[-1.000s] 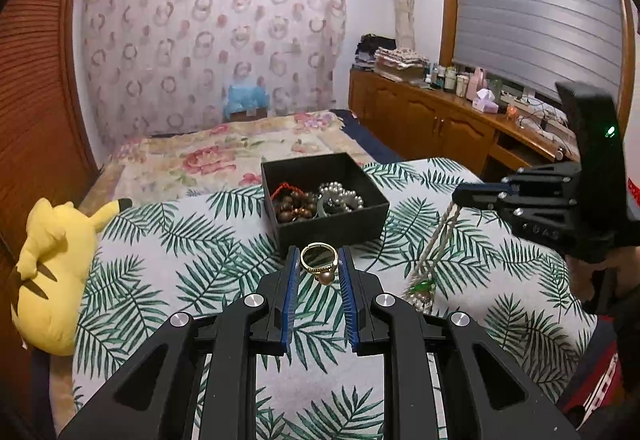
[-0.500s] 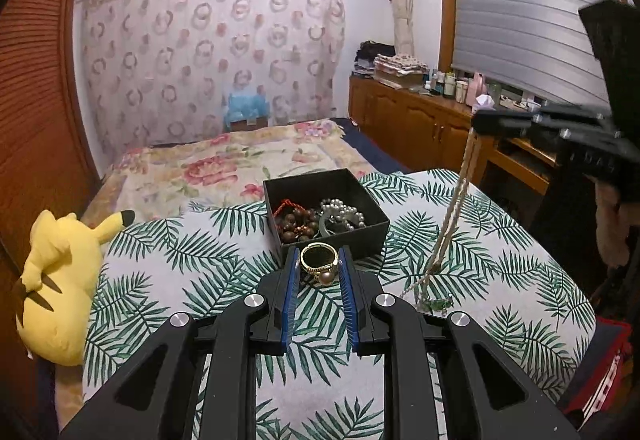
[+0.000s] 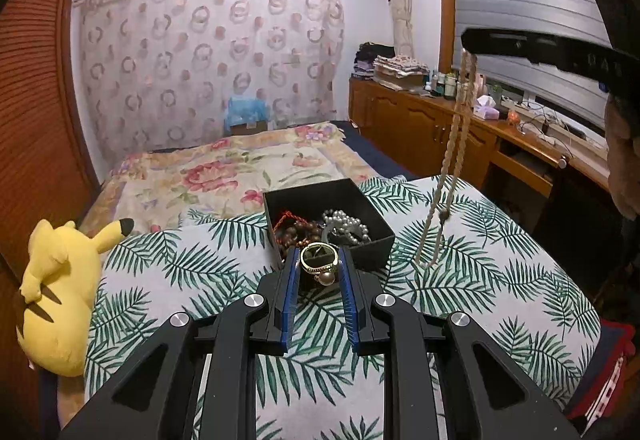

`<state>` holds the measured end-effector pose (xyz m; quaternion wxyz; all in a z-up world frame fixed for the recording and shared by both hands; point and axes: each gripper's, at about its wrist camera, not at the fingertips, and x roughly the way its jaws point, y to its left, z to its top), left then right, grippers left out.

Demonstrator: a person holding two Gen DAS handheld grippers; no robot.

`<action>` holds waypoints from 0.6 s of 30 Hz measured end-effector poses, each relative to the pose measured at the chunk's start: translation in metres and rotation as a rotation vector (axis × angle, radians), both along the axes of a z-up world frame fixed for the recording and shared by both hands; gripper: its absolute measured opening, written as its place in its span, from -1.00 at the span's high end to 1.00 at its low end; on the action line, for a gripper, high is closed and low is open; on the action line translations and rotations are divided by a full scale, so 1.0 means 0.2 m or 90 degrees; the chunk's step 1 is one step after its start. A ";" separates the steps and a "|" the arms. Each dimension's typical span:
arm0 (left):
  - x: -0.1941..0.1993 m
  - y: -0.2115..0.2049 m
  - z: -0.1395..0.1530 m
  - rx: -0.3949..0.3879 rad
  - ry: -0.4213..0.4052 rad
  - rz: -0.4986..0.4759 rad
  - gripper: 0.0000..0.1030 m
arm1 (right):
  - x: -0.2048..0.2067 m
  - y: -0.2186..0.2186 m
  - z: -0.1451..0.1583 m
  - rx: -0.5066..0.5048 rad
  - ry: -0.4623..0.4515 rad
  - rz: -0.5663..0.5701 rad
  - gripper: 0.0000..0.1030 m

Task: Organize jewelry
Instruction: 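Carry the ring with the left gripper into the box while the right drops the necklace there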

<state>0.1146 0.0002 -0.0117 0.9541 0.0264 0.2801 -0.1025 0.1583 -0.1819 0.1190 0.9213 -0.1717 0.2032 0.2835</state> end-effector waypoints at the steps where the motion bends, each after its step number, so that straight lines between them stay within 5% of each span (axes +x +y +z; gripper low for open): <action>1: 0.01 0.00 0.00 0.000 0.000 0.000 0.65 | 0.02 0.01 0.01 -0.001 -0.001 -0.003 0.90; 12: 0.18 0.00 -0.09 0.007 0.026 0.012 0.65 | 0.29 0.08 0.06 0.026 0.013 -0.021 0.90; 18: 0.25 -0.01 -0.09 0.012 0.028 0.015 0.65 | 0.38 0.13 -0.05 0.012 0.043 -0.026 0.90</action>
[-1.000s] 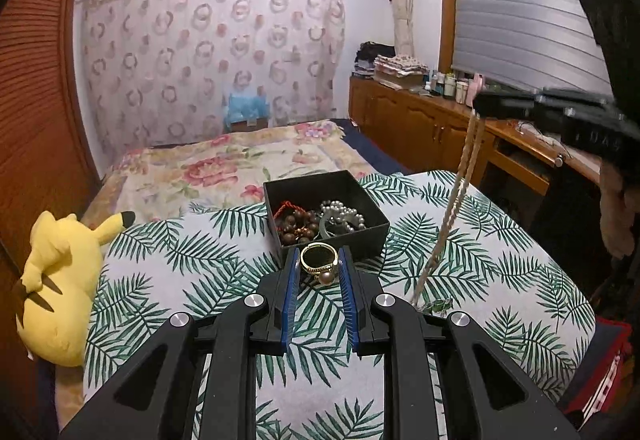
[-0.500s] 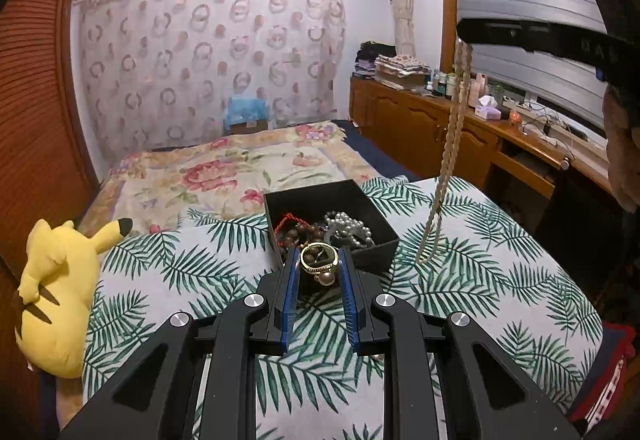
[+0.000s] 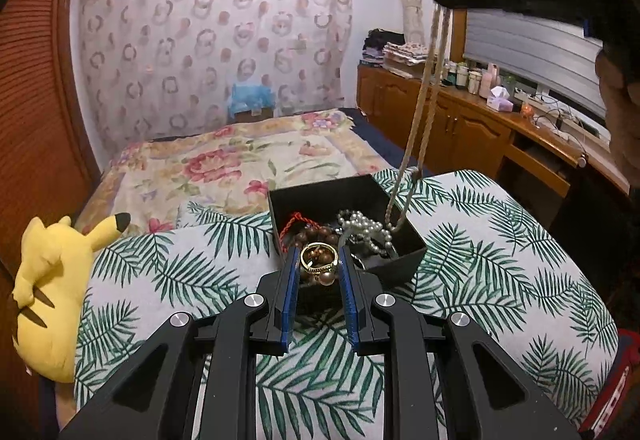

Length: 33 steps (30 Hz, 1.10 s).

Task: Organize jewelry
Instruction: 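Carry the ring with the left gripper into the box while the right drops the necklace there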

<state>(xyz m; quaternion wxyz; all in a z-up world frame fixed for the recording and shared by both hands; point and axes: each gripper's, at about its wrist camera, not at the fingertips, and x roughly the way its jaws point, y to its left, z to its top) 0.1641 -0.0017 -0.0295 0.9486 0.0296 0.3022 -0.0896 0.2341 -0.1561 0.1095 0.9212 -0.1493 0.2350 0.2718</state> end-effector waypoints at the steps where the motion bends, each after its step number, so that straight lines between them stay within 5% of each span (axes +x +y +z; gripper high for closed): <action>1: 0.01 0.00 0.00 0.001 0.000 0.001 0.65 | 0.01 0.00 -0.03 0.000 0.011 0.001 0.90; 11: 0.11 0.01 -0.05 0.004 0.015 0.009 0.65 | 0.16 -0.01 -0.55 0.017 0.164 0.000 0.88; 15: 0.16 -0.03 -0.06 0.012 0.017 0.005 0.65 | 0.14 -0.03 -0.63 0.001 0.160 -0.005 0.58; 26: 0.32 -0.10 -0.11 0.031 0.041 0.011 0.64 | 0.07 -0.21 -0.71 0.012 0.163 -0.023 0.58; 30: 0.31 -0.11 -0.10 0.038 0.042 0.014 0.13 | 0.01 -0.26 -0.75 0.011 0.167 -0.020 0.58; 33: 0.27 -0.10 -0.10 0.032 0.044 0.013 0.10 | -0.04 -0.29 -0.77 0.018 0.171 -0.014 0.58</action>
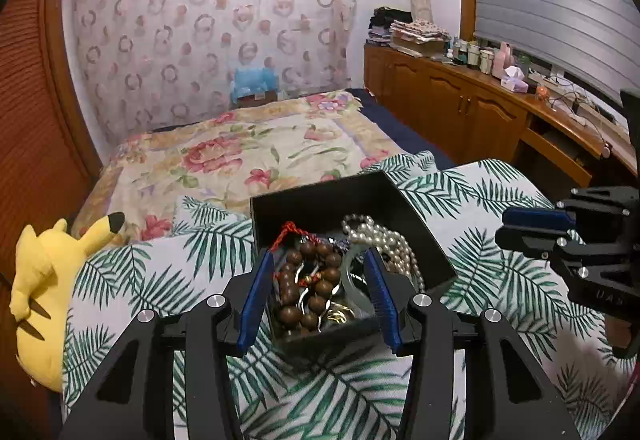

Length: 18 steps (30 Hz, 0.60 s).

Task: Organize jewelry
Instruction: 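Open the left gripper over the box and move both grippers back to the table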

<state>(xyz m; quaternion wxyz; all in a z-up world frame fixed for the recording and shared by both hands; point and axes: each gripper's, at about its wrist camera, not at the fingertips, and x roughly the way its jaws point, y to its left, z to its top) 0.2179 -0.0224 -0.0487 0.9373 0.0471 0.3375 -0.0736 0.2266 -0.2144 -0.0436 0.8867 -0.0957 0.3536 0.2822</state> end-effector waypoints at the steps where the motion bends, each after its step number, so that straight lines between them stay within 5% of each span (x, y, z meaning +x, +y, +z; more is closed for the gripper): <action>1: -0.02 0.00 0.00 0.001 0.001 0.000 0.06 | -0.02 -0.01 -0.01 0.004 0.001 0.002 0.58; 8: -0.19 0.01 -0.01 -0.005 -0.001 -0.026 -0.30 | -0.21 -0.04 -0.10 0.003 0.019 0.031 0.57; 18: -0.42 0.00 -0.11 -0.029 0.021 -0.050 -0.44 | -0.37 -0.01 -0.25 -0.036 0.041 0.067 0.34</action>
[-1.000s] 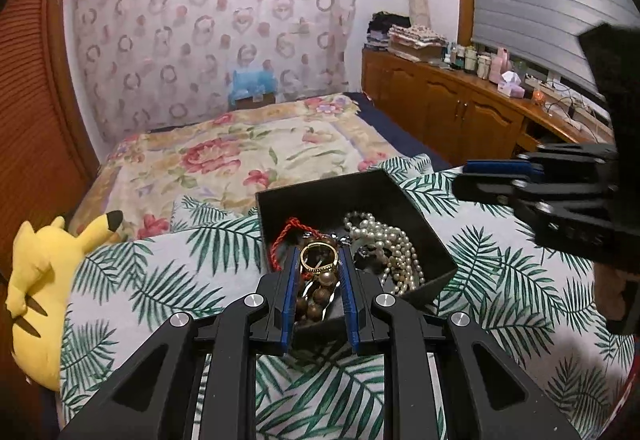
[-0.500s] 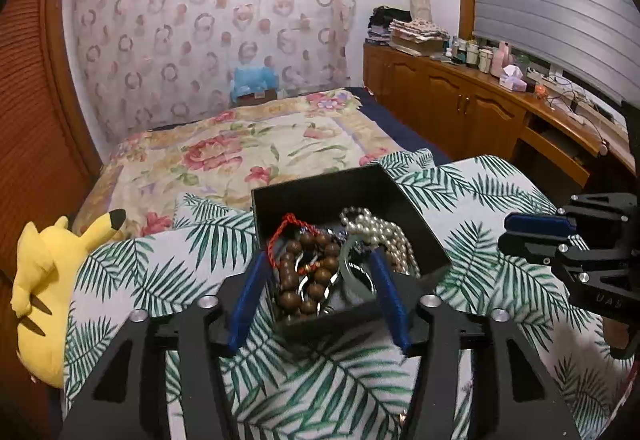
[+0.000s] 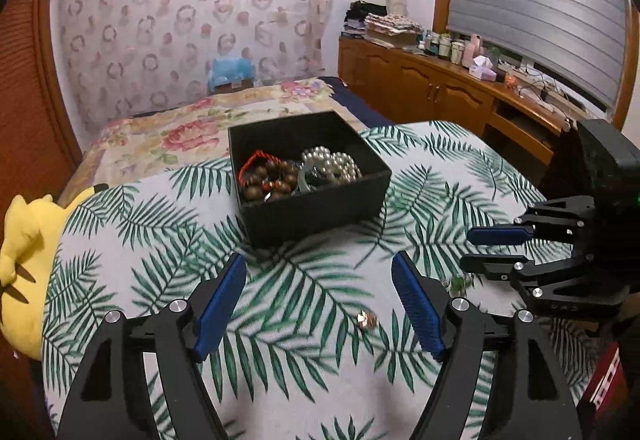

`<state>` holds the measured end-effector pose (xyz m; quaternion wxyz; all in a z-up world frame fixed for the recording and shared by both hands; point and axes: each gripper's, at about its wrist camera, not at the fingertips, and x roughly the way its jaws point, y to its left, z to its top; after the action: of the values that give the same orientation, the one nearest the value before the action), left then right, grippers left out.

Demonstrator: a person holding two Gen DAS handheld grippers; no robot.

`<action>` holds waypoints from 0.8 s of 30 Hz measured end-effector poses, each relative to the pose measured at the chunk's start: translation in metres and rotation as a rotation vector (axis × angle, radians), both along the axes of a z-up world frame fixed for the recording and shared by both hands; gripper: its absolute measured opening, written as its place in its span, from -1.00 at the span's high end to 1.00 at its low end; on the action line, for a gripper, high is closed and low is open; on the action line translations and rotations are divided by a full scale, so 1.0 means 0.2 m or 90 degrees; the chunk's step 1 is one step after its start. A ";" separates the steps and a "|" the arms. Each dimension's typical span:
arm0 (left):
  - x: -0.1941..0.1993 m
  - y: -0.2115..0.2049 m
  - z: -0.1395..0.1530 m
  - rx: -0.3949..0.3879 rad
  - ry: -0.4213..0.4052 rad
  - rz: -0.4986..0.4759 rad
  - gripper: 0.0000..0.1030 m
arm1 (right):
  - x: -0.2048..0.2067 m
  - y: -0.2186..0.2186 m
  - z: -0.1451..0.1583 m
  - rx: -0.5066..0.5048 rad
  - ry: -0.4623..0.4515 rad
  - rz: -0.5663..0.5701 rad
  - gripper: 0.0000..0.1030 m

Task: Organize jewelry
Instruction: 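Open the left gripper over the box and move both grippers back to the table, then close the left gripper on the small silver charm while the right grips the green-pendant chain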

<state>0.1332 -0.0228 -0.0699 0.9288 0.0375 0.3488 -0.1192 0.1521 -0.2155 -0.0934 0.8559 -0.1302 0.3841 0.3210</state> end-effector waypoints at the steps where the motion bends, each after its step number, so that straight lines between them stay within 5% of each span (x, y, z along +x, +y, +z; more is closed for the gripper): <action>1: -0.01 0.00 -0.01 0.003 0.000 0.001 -0.46 | 0.00 0.00 -0.01 -0.002 0.005 0.004 0.29; 15: -0.11 0.00 -0.12 -0.025 0.040 -0.015 -0.47 | -0.01 0.07 -0.09 -0.056 0.015 0.028 0.28; 19: -0.10 -0.02 -0.14 -0.018 0.049 -0.016 -0.47 | -0.03 0.10 -0.09 -0.066 0.009 0.044 0.70; 24: -0.08 -0.04 -0.17 -0.009 0.060 -0.024 -0.30 | -0.02 0.08 -0.07 -0.055 0.008 0.035 0.71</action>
<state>0.1178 -0.0311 -0.1049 0.9092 0.0321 0.3904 -0.1410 0.1472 -0.1995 -0.1082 0.8379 -0.1755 0.3992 0.3283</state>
